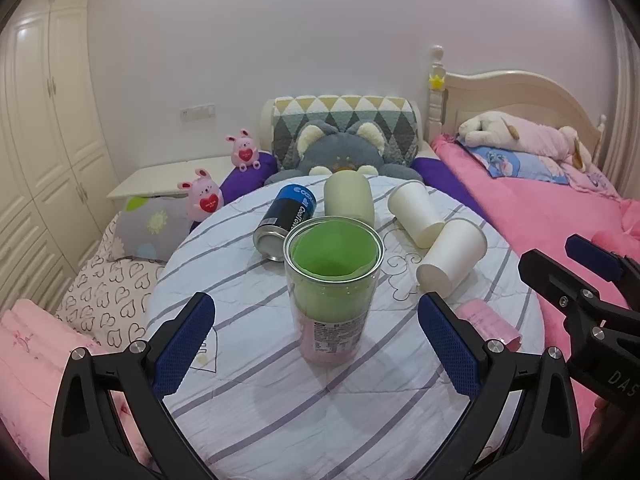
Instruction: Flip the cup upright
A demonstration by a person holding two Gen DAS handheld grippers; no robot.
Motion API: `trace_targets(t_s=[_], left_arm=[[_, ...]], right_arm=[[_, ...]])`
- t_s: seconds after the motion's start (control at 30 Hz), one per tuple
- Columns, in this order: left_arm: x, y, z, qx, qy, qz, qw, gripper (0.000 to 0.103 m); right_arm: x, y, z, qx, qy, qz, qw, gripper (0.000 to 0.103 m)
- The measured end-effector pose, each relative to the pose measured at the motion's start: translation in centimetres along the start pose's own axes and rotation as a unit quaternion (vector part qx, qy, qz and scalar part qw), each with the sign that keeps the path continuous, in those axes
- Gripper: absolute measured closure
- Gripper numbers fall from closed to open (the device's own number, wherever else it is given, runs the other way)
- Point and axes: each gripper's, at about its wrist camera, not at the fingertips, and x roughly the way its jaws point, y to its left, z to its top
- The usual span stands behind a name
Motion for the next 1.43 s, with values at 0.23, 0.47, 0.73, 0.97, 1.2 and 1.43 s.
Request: trace_targets(t_s=[0.23,0.47,0.73,0.97,1.2,1.43], left_arm=[[0.0,0.3,0.0,0.002,-0.006,0.004,1.0,0.0],[-0.1,0.3,-0.1,0.009,-0.007,0.006,0.9999,0.0],[0.0,0.5,-0.1,0.007,-0.004,0.005,1.0,0.0],[0.2,0.7,-0.3,0.003,0.0,0.004,1.0,0.0],[0.7,1.5,-0.5,-0.005,0.009,0.002,0.9999,0.0],[1.5,2.3,-0.6,-0.01,0.022,0.01,0.9997,0.0]], right_arm=[[0.1,0.1,0.0,0.0,0.001,-0.001,1.0,0.022],[0.1,0.2,0.0,-0.002,0.002,-0.003,1.0,0.022],[0.1,0.3,-0.1,-0.004,0.004,-0.003,1.0,0.022],[0.2,0.5,-0.4,-0.011,0.009,-0.002,1.0,0.022],[0.6,0.8,-0.4,-0.017,0.016,-0.003,1.0,0.022],[1.2,1.2,-0.4,-0.023,0.024,-0.004,0.999,0.022]])
